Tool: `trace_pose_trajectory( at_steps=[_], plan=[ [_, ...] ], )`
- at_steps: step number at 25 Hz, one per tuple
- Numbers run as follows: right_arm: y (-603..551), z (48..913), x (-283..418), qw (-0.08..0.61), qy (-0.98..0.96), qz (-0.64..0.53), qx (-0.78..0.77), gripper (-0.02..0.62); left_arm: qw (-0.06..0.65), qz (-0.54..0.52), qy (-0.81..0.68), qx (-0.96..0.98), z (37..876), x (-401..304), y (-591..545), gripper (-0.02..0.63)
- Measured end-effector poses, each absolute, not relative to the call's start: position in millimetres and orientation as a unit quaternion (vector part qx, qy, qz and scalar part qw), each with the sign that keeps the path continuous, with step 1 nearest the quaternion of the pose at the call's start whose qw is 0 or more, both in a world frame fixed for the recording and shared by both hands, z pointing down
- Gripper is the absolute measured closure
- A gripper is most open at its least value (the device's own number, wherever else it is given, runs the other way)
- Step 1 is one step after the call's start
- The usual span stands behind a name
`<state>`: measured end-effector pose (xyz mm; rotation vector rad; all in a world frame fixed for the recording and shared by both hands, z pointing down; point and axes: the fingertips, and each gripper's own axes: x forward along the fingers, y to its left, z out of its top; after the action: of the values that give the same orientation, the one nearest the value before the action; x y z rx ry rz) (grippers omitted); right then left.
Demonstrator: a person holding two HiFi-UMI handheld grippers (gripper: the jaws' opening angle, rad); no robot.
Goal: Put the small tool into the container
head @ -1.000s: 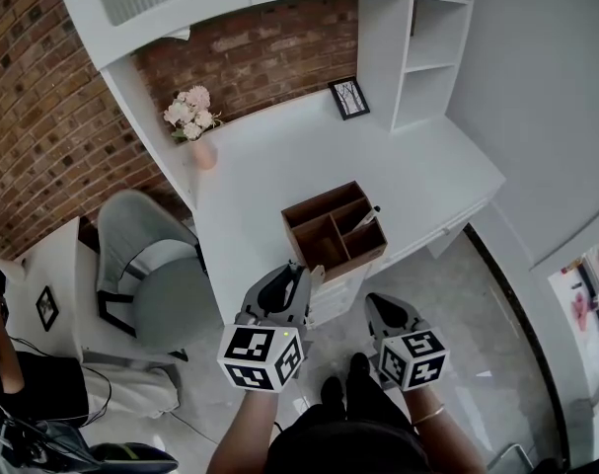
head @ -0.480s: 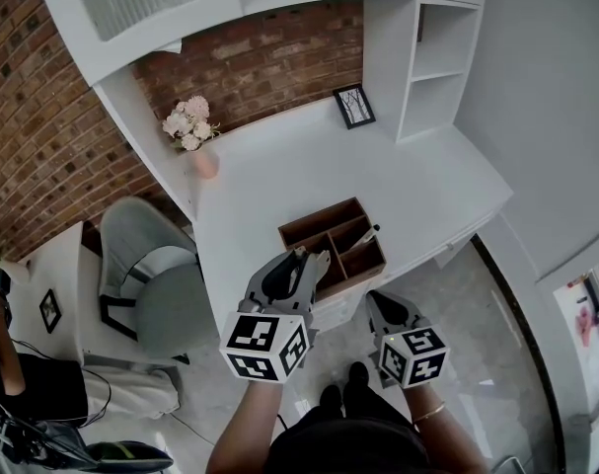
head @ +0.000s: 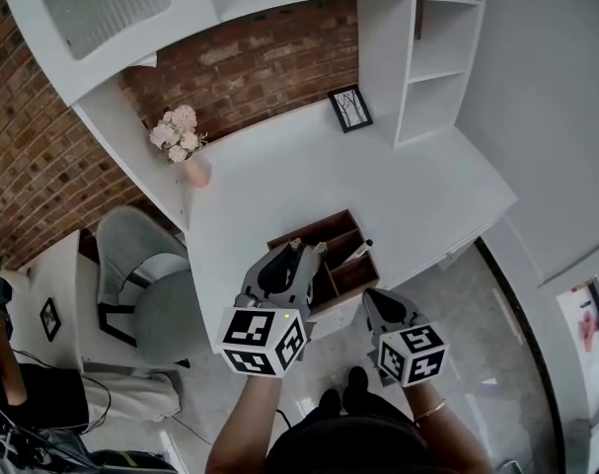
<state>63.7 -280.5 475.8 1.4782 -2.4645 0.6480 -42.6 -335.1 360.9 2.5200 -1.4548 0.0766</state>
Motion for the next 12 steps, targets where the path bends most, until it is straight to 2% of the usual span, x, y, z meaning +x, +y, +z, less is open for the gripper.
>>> trace_pose_trajectory(
  at_steps=[12],
  plan=[
    [-296, 483, 72, 0.105, -0.833, 0.225, 0.495, 0.591, 0.118, 0.04, -0.497, 0.859, 394, -38, -344, 0.531]
  ],
)
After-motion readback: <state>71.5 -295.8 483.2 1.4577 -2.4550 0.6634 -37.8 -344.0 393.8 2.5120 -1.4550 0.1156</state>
